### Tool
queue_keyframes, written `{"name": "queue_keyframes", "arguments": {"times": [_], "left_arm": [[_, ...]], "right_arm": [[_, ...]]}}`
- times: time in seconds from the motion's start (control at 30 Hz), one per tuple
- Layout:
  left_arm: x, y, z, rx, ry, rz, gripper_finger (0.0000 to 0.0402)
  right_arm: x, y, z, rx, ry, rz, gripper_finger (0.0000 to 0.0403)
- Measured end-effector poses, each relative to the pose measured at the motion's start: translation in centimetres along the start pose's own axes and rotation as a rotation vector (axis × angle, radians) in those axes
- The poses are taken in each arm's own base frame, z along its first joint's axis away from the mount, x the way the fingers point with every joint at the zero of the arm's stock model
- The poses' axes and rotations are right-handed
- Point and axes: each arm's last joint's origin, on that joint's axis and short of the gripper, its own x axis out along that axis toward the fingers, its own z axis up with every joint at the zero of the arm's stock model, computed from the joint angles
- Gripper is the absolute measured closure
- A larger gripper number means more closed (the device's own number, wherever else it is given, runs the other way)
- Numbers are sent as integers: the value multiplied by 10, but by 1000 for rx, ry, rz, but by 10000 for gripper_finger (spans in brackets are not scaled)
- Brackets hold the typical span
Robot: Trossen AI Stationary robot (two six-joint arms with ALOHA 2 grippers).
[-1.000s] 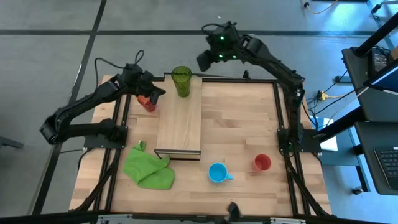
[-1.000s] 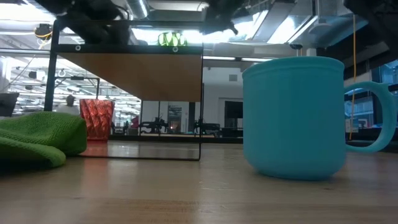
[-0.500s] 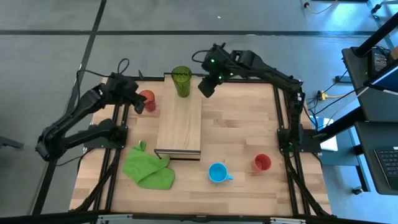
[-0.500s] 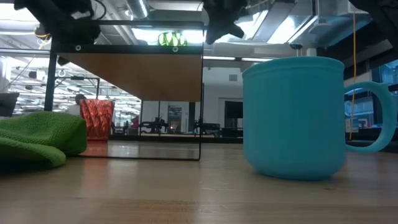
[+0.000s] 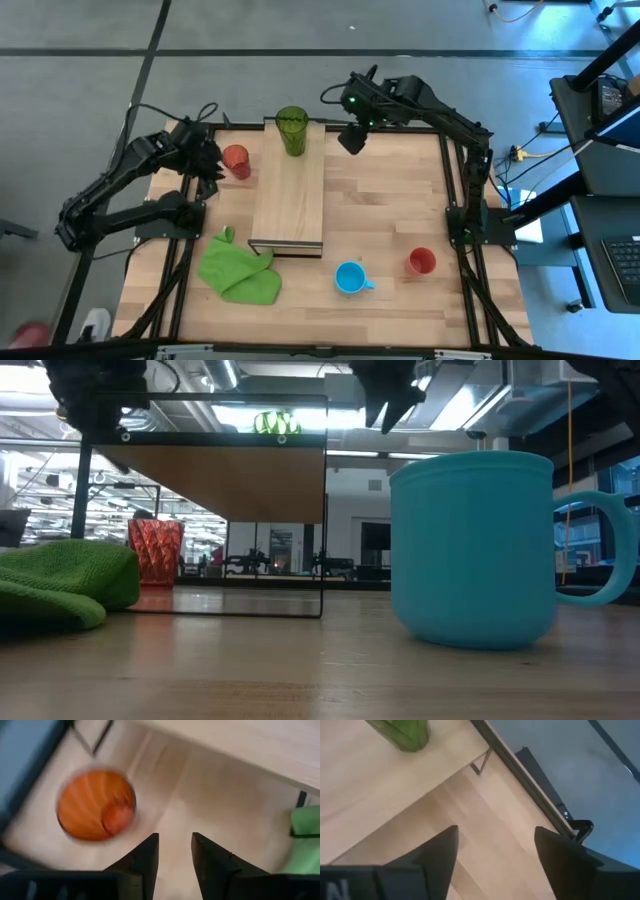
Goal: Stack small to large cups/mugs on shelf
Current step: Put the red cup on the shelf
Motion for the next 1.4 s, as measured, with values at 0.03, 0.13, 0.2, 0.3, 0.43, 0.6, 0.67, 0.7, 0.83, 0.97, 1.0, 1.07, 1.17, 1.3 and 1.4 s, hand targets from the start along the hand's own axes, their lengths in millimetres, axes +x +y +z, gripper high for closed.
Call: {"name": "queue_keyframes", "arguments": {"times": [0.03,0.13,0.2,0.3,0.43,0.6,0.67,0.7,0.83,0.97,1.0,1.07,1.17,1.3,1.4], "left_arm": [[0,0,2,59,-21,8,290],[0,2,4,212,-15,73,289],[4,5,4,278,26,119,289],[19,8,0,324,108,106,289],[41,13,0,342,160,78,289],[50,18,8,380,150,90,289],[52,19,9,414,152,88,289],[53,19,10,425,153,88,289],[57,21,11,441,171,75,289],[64,23,13,444,201,55,289],[65,23,13,442,208,50,289],[69,24,14,440,223,41,289],[74,26,15,437,239,30,289],[82,28,17,433,264,14,289],[87,29,17,424,293,-4,289]], "right_arm": [[-4,-1,-1,4,-8,2,133],[-20,-6,-6,26,-34,7,126],[-30,-10,-10,51,-54,12,125],[-49,-18,-18,88,-93,-11,125],[-76,-29,-30,156,-153,-47,124],[-104,-40,-45,239,-226,-35,124],[-110,-43,-48,265,-240,-28,124],[-112,-44,-49,276,-247,-25,124],[-117,-46,-52,294,-260,-18,124],[-117,-46,-52,296,-260,-18,124],[-117,-46,-52,296,-260,-18,124],[-117,-46,-52,296,-260,-17,124],[-117,-46,-52,296,-260,-18,124],[-117,-46,-52,295,-260,-18,124],[-117,-46,-52,292,-259,-18,124]]}}
